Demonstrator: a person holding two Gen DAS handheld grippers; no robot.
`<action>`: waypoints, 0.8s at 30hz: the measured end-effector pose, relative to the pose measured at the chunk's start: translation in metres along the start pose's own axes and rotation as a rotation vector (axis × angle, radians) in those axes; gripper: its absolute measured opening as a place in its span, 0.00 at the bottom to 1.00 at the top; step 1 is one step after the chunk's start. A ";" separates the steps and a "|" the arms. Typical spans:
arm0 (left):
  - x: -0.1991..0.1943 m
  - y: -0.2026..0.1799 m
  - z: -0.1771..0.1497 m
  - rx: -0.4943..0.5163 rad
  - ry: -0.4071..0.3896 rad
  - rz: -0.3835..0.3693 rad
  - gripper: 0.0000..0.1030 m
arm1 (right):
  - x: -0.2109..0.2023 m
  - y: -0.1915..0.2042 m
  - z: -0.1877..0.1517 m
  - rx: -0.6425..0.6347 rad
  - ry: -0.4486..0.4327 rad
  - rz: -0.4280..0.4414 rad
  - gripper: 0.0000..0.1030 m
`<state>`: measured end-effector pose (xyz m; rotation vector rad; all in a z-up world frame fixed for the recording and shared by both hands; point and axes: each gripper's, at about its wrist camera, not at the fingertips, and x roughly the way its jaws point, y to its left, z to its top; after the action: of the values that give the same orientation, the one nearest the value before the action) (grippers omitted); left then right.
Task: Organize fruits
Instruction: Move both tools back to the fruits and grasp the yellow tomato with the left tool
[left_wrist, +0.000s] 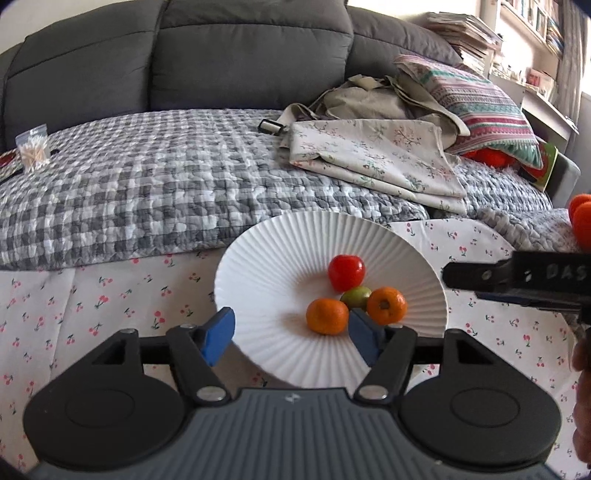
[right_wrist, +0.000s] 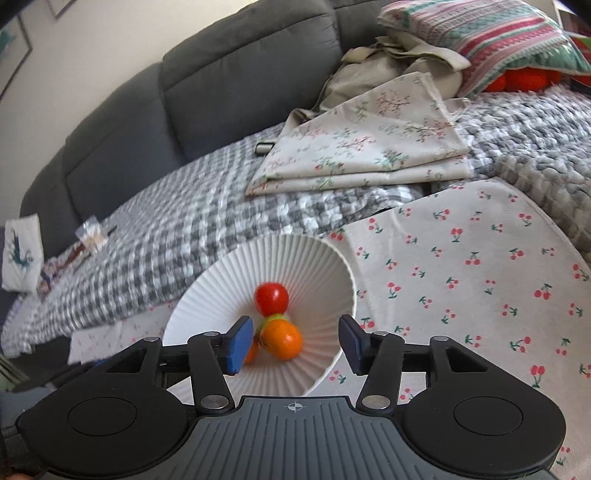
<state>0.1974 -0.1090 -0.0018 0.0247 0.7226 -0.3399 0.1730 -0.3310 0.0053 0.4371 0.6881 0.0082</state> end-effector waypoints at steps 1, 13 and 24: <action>-0.003 0.002 0.000 -0.008 0.003 0.000 0.65 | -0.003 -0.001 0.001 0.010 -0.003 0.007 0.51; -0.055 0.015 -0.015 -0.091 0.025 -0.039 0.65 | -0.046 0.015 -0.009 0.023 0.026 0.068 0.68; -0.102 0.030 -0.043 -0.157 0.032 -0.039 0.71 | -0.099 0.040 -0.051 -0.092 0.026 0.110 0.79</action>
<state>0.1081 -0.0442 0.0288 -0.1329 0.7808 -0.3193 0.0705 -0.2896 0.0469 0.3868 0.6858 0.1489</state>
